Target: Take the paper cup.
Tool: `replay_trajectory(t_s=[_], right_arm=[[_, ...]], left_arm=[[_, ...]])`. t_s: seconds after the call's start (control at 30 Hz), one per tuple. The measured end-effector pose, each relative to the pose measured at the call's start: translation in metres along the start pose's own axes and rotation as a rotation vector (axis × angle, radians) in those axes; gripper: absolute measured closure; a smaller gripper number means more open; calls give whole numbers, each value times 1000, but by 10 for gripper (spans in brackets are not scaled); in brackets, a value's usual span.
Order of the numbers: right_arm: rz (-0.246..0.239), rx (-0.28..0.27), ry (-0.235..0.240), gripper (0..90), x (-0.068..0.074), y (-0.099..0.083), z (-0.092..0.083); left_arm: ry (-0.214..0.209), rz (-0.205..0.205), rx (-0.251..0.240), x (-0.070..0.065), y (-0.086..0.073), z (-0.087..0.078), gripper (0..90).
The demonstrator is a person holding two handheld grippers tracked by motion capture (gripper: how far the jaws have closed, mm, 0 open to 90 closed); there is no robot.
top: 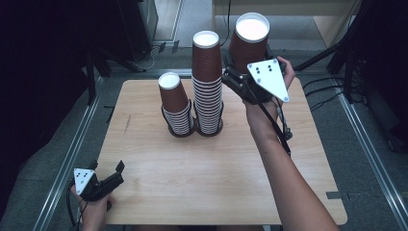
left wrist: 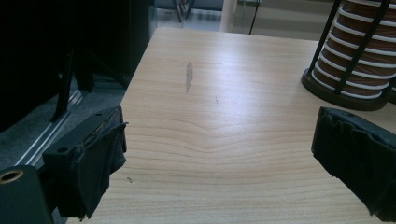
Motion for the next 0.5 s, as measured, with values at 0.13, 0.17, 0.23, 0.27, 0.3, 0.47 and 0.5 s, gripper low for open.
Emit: replay_trajectory(t_s=[0.13,0.17,0.23,0.27,0.3,0.47,0.5], right_arm=[[-17,1,-3,124,-3,-6,-9],[-17,1,-1,124,-4,-7,-10],[-11,2,-1,124,-6,-8,-14],[-10,4,-2,124,-6,-9,-17],[-10,4,-2,124,-6,-9,-17],[-10,9,0,124,-11,-15,-26],[-11,10,2,124,-11,-17,-27]], left_arm=[[2,3,2,0,0,0,35],[3,1,0,-1,0,0,35],[3,1,1,-1,0,0,36],[1,1,2,-1,0,0,36],[1,1,2,-1,0,0,36],[1,5,4,-1,0,0,36],[2,5,4,-1,0,0,36]])
Point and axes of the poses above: each handheld gripper's, and its own axes: z roughly forward along the jaws, y roughly out of its top, x roughly to its left, the point moved 3 cm from there along z, roughly forward along the jaws, and after that the axes turned 3 degrees about x, right-handed, at the moved point
